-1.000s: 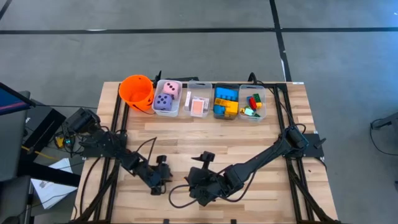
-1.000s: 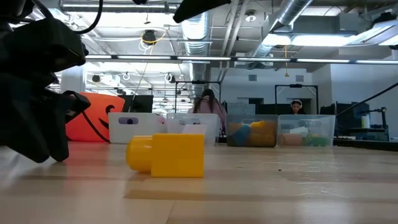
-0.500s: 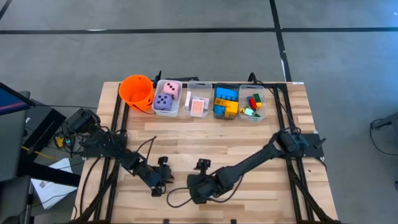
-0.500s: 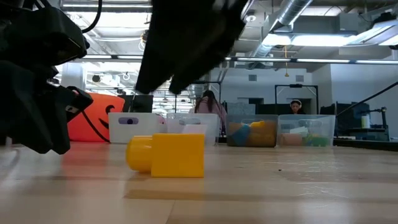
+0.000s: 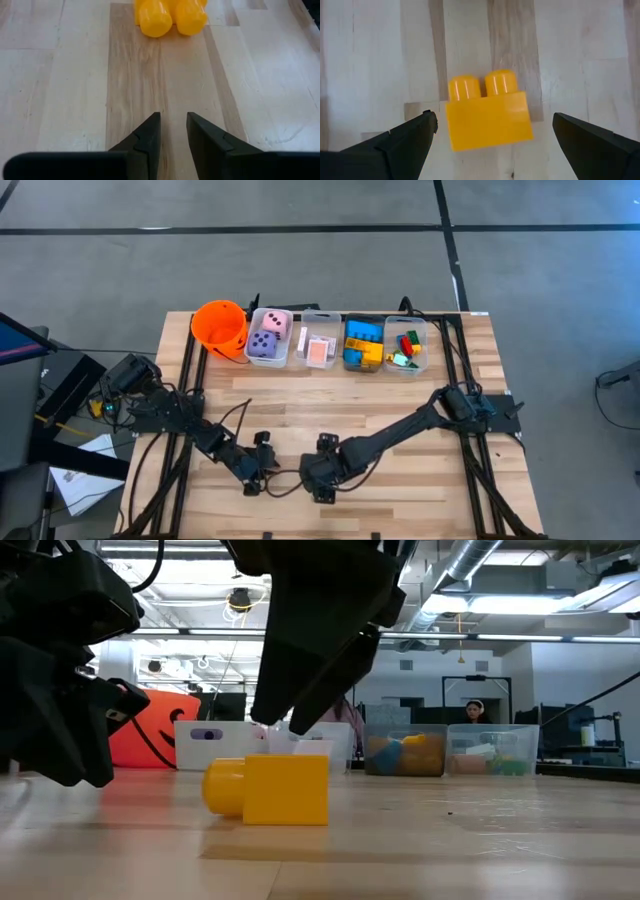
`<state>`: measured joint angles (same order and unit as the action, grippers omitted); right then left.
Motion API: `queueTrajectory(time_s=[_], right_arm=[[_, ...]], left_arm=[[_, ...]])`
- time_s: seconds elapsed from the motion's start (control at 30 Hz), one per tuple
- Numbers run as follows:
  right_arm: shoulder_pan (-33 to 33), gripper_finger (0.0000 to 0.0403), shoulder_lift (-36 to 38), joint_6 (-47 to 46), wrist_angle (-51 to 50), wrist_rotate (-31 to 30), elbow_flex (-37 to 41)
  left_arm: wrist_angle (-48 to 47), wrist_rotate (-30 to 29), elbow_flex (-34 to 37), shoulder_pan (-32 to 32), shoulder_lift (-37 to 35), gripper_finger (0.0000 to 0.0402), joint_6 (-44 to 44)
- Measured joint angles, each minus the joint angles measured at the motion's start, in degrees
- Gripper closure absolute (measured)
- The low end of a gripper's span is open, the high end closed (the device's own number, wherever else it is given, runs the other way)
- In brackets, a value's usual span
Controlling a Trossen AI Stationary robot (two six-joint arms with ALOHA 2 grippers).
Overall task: Pick & Place Toys
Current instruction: Put the large yellow game piece into the black bin
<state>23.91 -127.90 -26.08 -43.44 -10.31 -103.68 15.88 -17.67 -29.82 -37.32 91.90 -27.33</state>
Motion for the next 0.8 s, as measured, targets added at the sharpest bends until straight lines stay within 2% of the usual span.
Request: queueTrajectory(time_s=[0.27, 0.53, 0.8], right_arm=[[0.04, 0.0008, 0.02, 4.48, 0.75, 0.01, 0.0], [-0.04, 0.0008, -2.76, 5.1, 2.03, 4.32, -0.11], [-0.47, 0.0008, -4.69, 5.32, 3.79, 3.98, 0.0]], left_arm=[[0.0, -0.04, 0.0, 0.0, 0.0, 0.0313, -0.11], [0.01, -0.07, -0.01, 0.0, -0.02, 0.0313, -0.13], [-0.3, -0.07, -0.02, 0.0, -0.02, 0.0313, -0.16]])
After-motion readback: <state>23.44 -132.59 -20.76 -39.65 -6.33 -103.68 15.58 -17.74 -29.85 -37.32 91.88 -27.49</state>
